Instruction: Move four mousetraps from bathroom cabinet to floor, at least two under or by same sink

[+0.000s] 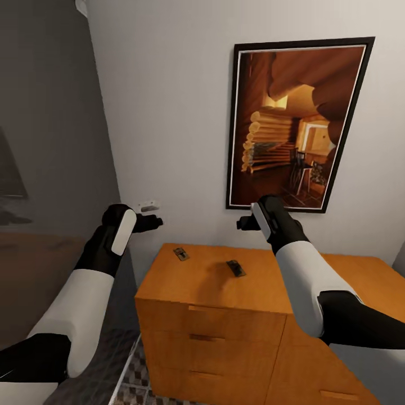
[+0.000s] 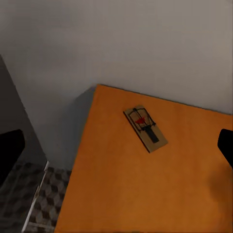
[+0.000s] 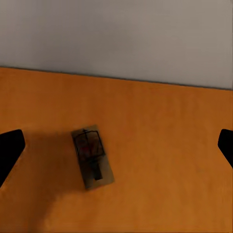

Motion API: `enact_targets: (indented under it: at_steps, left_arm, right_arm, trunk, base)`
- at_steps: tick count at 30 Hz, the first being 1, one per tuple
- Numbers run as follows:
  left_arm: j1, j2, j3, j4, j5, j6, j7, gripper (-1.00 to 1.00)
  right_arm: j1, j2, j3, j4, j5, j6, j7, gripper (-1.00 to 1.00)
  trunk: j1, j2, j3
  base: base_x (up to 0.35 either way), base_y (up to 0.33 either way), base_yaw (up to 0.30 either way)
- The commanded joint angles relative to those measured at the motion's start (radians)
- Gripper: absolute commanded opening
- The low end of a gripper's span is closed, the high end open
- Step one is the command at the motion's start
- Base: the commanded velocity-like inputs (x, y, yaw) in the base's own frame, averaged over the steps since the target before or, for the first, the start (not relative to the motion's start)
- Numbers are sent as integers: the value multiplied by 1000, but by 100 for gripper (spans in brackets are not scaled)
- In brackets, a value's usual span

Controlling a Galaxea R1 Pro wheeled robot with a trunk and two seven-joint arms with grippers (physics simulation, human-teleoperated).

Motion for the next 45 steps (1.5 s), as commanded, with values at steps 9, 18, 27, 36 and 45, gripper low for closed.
enact_targets:
  at_steps: [9, 18, 27, 36, 45]
  left_arm:
    - [-1, -1, -1, 12, 12, 2, 11, 100]
    - [-1, -6, -4, 28, 14, 1, 25, 100]
    - [-1, -21, -7, 47, 16, 0, 34, 100]
    - [-1, -85, -13, 50, 14, 0, 34, 100]
    - [-1, -100, -14, 49, 14, 0, 31, 100]
  right_arm:
    - [-1, 6, -5, 2, 0, 4, -2, 100]
    - [-1, 5, -5, 48, -1, 4, -2, 100]
    - [-1, -2, -5, 203, 4, 4, -3, 100]
    - [-1, -11, -2, 337, 10, 4, -1, 100]
    - [-1, -14, 1, 359, 13, -8, 60, 100]
  trunk:
    - [0, -1, 3]
    - [0, -1, 4]
    - [0, -1, 4]
    - [0, -1, 4]
    - [0, -1, 4]
  base:
    - [0, 0, 265]
    - [0, 0, 86]
    - [0, 0, 10]
    - [0, 0, 1]
    - [0, 0, 0]
